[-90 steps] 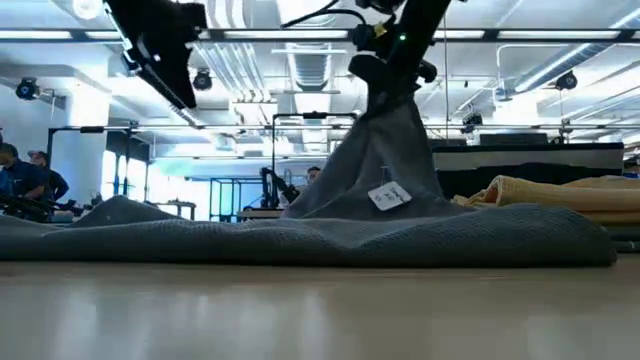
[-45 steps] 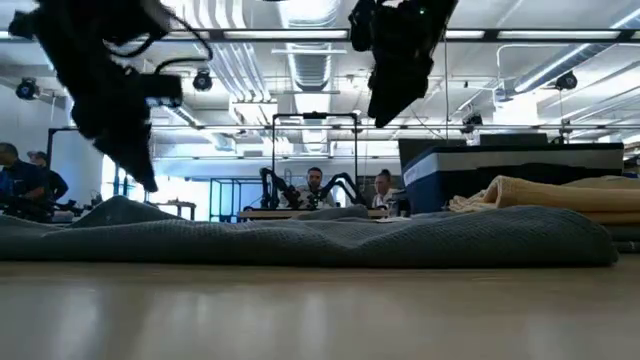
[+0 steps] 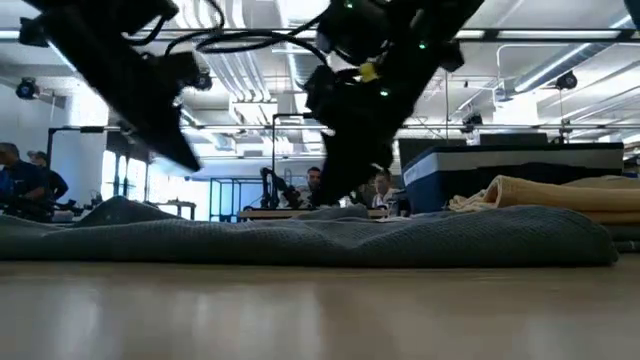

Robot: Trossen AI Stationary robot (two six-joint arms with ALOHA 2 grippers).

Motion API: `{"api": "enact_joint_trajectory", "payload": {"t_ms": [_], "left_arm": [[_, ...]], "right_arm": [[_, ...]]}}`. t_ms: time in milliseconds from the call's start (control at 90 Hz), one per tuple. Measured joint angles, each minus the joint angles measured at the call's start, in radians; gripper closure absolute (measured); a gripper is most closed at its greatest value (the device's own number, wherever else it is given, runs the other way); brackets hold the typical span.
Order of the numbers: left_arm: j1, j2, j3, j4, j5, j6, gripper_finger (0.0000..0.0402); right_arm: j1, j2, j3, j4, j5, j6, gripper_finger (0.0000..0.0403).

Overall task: Fold towel
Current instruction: Fold the gray kitchen towel

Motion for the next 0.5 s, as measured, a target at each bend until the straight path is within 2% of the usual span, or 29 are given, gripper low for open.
{"api": "enact_joint_trajectory", "payload": {"t_ms": [144,289,500], "left_arm": [[0.107,0.077,-0.045,0.136,0.046,0.042,0.0288],[0.179,0.188,-0.065,0.154,0.063,0.057,0.0288],[0.217,0.322,-0.073,0.164,0.053,0.068,0.0288]], "right_arm": [[-0.026,0.092,0.106,0.001,0.033,0.135,0.0220],[-0.025,0.179,0.187,-0.016,0.036,0.171,0.0241],[0.014,0.248,0.252,-0.111,0.020,0.192,0.0270]]}}
